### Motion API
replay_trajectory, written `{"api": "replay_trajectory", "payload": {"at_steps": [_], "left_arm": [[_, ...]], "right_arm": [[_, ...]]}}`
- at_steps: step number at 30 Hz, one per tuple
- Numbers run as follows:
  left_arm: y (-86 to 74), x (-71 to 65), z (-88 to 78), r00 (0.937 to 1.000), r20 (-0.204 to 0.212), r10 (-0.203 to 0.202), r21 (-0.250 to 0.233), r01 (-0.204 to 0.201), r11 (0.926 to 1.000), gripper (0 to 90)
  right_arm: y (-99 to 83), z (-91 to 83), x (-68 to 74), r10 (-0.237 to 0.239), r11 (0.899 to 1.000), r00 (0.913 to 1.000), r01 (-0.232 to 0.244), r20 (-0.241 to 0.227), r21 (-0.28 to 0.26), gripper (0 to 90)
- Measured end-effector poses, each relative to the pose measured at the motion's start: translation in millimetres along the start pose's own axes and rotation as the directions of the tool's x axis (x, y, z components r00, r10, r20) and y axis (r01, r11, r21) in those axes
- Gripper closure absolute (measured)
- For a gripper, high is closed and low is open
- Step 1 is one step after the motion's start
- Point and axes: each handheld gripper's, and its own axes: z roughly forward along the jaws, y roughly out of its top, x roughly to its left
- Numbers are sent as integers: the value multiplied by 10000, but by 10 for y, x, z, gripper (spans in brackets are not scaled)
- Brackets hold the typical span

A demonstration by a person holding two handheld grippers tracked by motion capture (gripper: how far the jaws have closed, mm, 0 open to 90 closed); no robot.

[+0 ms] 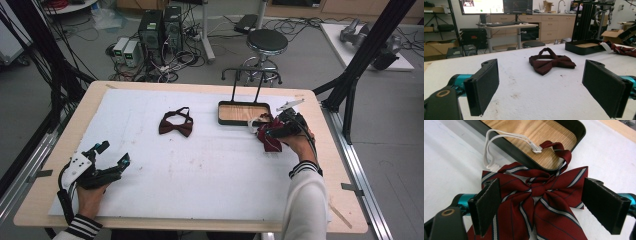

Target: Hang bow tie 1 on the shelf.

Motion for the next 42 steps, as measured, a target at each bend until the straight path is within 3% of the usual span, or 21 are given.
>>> {"api": "replay_trajectory", "payload": {"at_steps": [8, 25, 35, 42], "left_arm": [[-1, -3, -2, 10000, -30, 23, -25, -23, 10000, 145], [-2, -8, -8, 9999, -83, 70, -74, -71, 9999, 145], [-3, -10, -13, 9999, -101, 76, -101, -77, 9999, 145], [-6, -13, -14, 9999, -113, 45, -189, -47, 9998, 145]], "right_arm": [[-7, 155, 4, -9, 9982, 9999, 18, -156, 603, 230], [-33, 240, -36, 344, 9949, 9977, -286, -588, 963, 357], [-15, 230, -7, 642, 9899, 9969, -576, -466, 1298, 586], [-6, 222, -6, 1001, 9851, 9947, -955, -250, 1428, 677]]}}
